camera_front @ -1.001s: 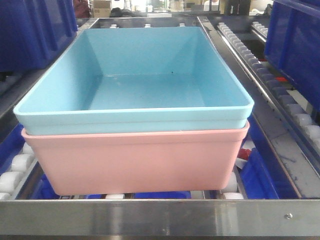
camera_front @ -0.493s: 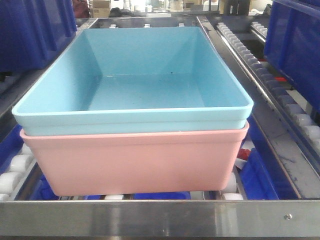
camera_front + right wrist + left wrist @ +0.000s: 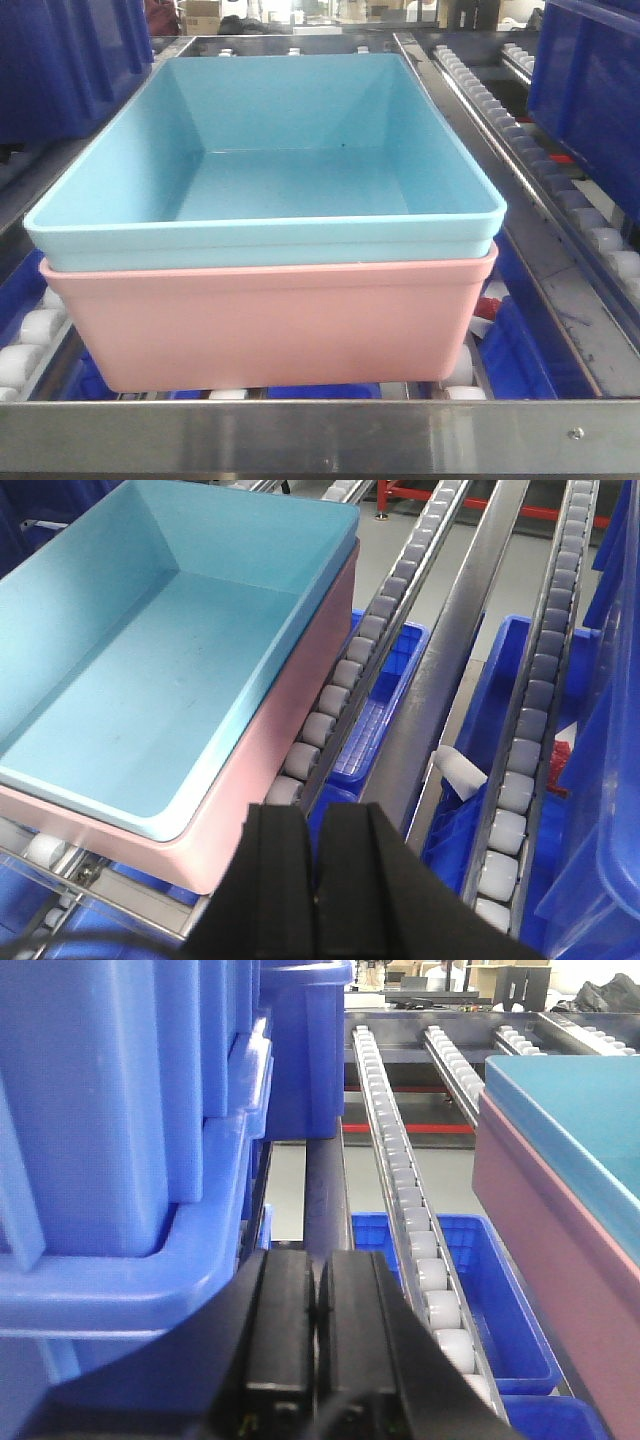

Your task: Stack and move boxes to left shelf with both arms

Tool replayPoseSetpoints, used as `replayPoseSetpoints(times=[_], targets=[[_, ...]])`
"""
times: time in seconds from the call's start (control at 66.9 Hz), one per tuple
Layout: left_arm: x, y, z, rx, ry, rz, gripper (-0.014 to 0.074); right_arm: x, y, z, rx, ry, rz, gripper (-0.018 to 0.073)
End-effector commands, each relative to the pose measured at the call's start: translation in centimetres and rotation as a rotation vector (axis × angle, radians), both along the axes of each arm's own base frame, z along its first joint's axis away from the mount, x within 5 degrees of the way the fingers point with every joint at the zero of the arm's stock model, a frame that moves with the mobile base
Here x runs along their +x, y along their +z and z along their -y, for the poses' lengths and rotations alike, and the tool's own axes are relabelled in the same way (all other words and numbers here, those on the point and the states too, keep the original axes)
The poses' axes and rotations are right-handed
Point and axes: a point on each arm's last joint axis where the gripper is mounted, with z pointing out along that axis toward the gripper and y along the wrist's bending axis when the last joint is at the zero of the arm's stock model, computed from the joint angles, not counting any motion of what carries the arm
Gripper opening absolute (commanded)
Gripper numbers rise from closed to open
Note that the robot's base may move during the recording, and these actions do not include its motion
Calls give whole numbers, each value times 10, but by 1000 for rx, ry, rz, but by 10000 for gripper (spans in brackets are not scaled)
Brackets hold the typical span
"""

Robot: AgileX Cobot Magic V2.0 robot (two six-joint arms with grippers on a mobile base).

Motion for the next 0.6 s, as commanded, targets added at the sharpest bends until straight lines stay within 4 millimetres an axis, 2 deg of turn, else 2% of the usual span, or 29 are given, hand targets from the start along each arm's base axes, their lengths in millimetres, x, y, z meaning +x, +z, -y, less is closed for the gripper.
replayPoseSetpoints(times=[0.0, 0.224, 0.329, 0.433, 0.583], targets=[[-1, -1, -1, -4, 16, 72, -1, 0, 14, -3, 16, 33, 92, 55], [-1, -1, -1, -4, 16, 72, -1, 0, 13, -3, 20, 38, 95, 55], [-1, -1, -1, -4, 16, 72, -1, 2, 3, -6, 9, 54, 104, 55], [-1, -1, -1, -4, 16, 72, -1, 5, -7, -2, 30, -13, 56, 55], [-1, -1, -1, -4, 16, 72, -1, 13, -23, 10, 58, -157, 97, 55]])
